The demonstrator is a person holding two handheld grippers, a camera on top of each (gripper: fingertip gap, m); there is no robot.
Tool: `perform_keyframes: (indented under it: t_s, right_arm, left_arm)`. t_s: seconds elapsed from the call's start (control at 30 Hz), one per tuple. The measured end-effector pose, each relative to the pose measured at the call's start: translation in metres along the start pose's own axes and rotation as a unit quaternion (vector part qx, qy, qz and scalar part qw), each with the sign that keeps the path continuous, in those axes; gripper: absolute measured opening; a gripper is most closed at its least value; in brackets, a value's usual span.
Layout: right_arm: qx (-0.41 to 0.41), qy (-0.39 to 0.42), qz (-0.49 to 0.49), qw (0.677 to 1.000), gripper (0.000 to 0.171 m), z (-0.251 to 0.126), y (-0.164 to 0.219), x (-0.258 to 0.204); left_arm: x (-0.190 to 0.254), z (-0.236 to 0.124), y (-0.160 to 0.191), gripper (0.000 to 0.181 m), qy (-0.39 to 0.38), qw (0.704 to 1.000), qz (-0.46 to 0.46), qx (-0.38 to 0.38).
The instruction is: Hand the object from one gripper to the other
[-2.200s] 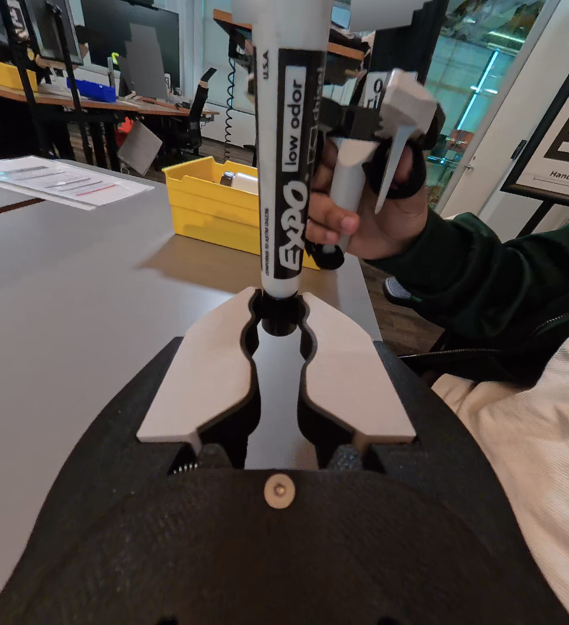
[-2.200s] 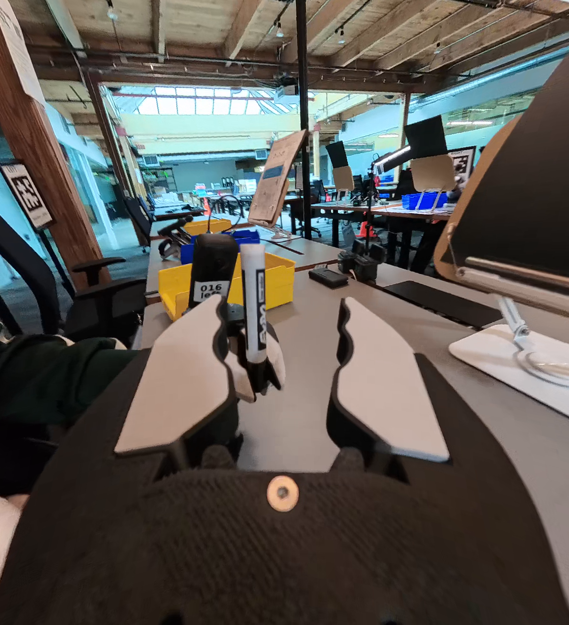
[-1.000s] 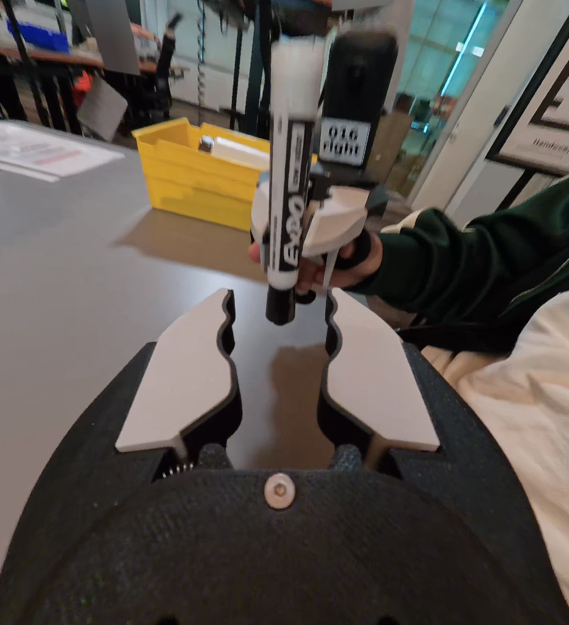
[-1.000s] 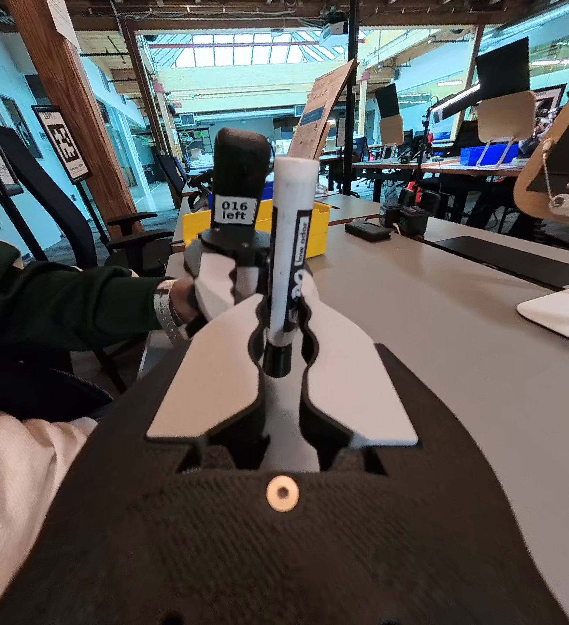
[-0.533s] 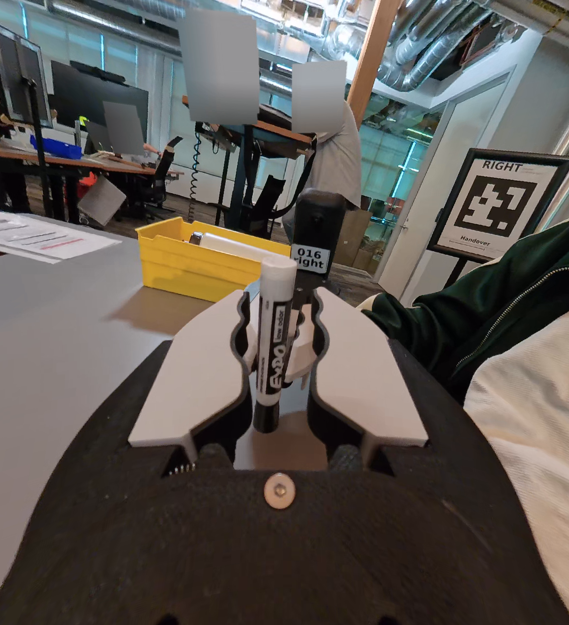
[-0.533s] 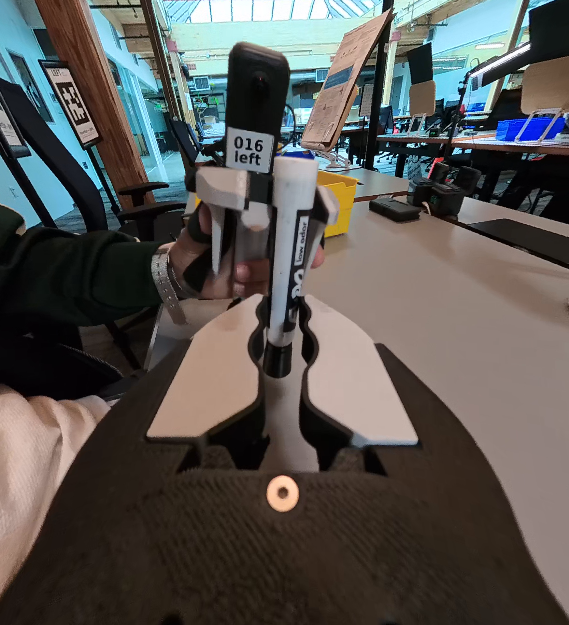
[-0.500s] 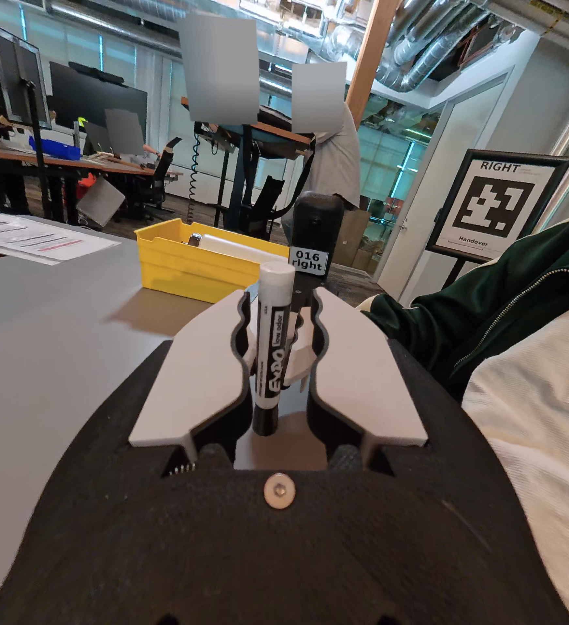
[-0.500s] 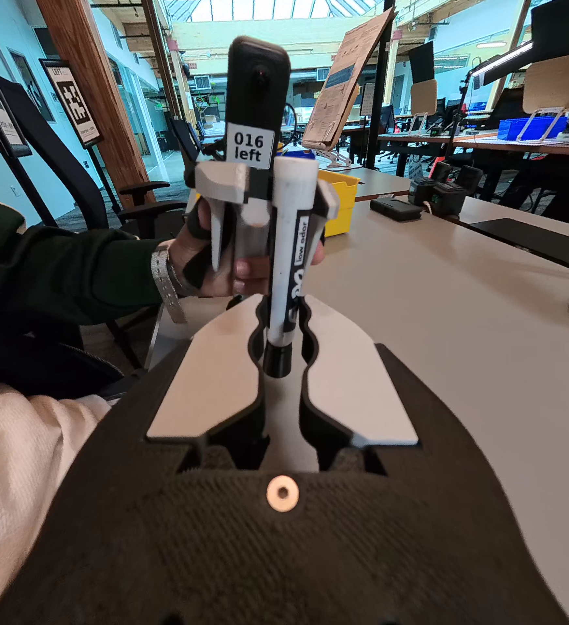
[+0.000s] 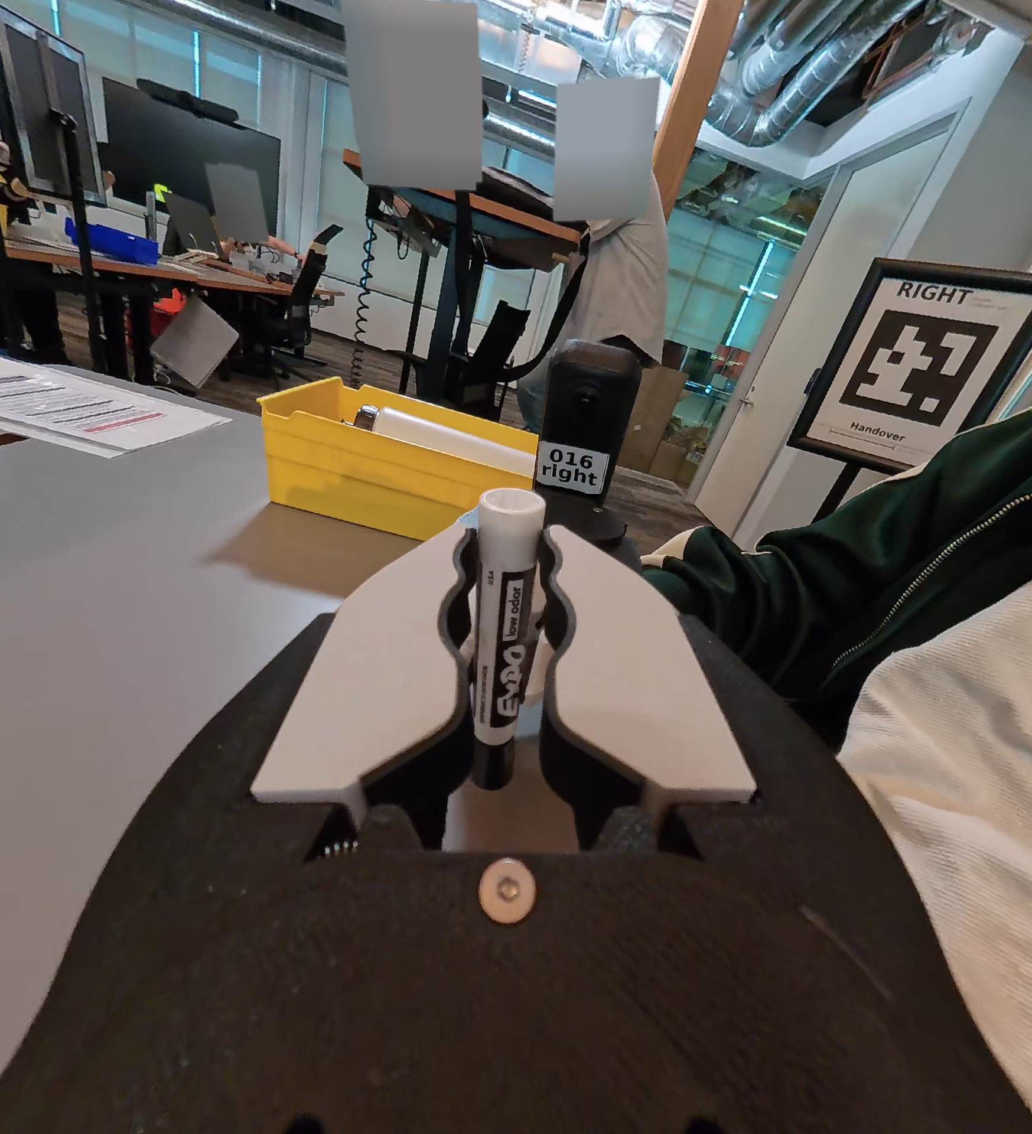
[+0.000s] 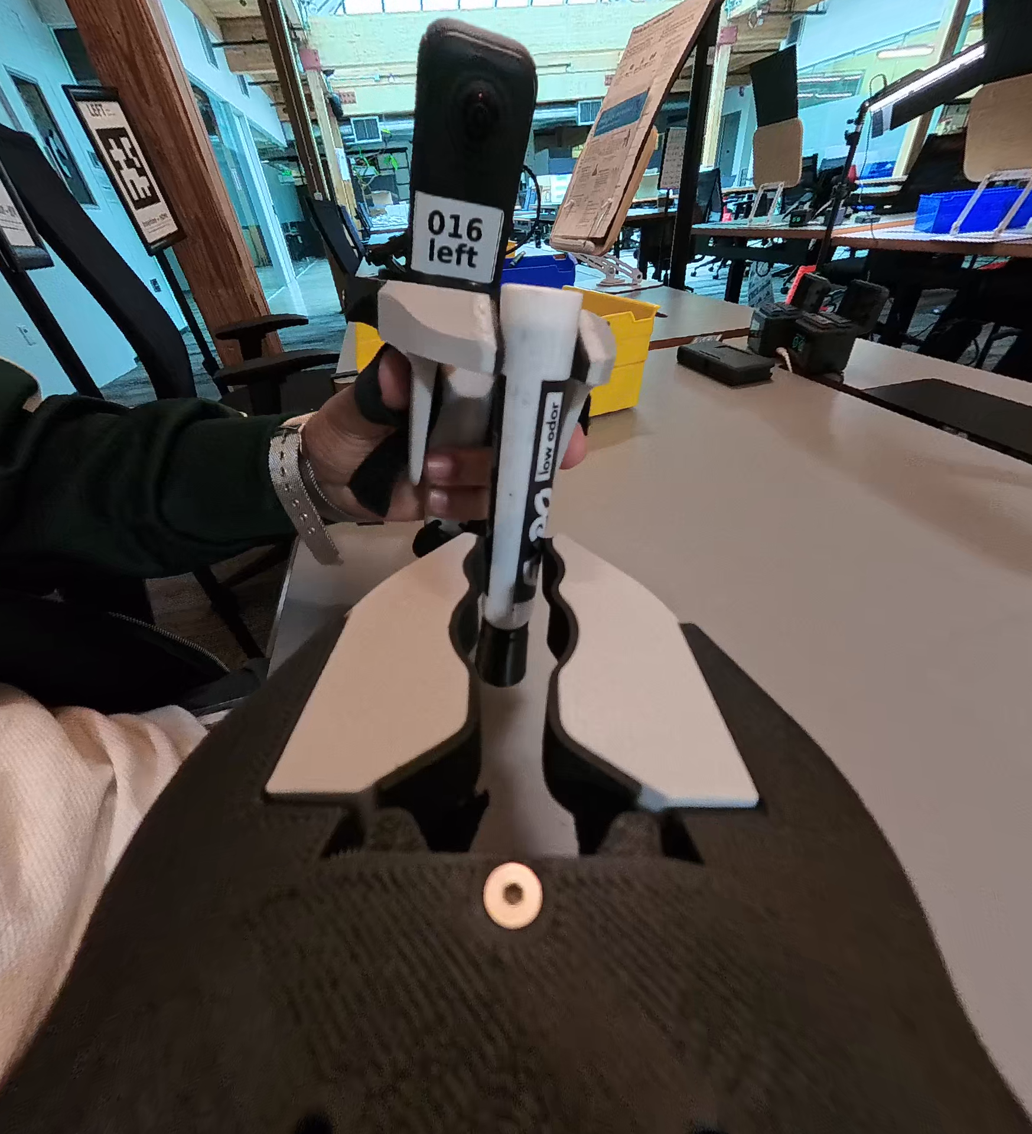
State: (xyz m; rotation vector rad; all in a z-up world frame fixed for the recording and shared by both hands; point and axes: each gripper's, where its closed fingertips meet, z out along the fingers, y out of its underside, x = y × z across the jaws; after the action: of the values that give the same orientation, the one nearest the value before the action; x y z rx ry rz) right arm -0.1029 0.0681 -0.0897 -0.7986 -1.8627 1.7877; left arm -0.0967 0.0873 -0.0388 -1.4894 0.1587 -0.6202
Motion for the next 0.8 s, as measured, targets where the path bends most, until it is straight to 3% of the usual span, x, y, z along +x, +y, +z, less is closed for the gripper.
perform_keyframes:
  t_s: [0.07,0.2,0.33,0.4,0.5,0.8]
  right_arm:
    - [0.003,-0.005,0.005,1.0,0.02,0.0,0.0,-0.001]
    - [0.028,0.003,0.022,0.999,0.048,-0.005,-0.007,0.006]
    - [0.152,-0.001,0.094,0.984,0.063,-0.034,-0.042,0.025]
    - [0.18,0.017,0.105,0.978,0.062,-0.051,-0.05,0.038]
    - [0.155,0.043,0.058,0.985,0.059,-0.059,-0.048,0.043]
    - [0.081,0.001,0.023,0.996,0.04,-0.024,-0.024,0.014]
  left_arm:
    - [-0.001,0.0,0.001,0.02,-0.006,1.0,0.006,-0.004]
    - [-0.003,-0.002,0.001,0.02,-0.017,1.0,0.018,-0.013]
    - [-0.005,-0.002,0.004,0.02,-0.02,1.0,0.017,-0.016]
    - [-0.005,-0.002,0.005,0.02,-0.019,1.0,0.013,-0.017]
    - [-0.005,0.0,0.008,0.02,-0.018,0.999,0.014,-0.023]
    - [-0.005,0.002,0.012,0.019,-0.02,0.999,0.014,-0.026]
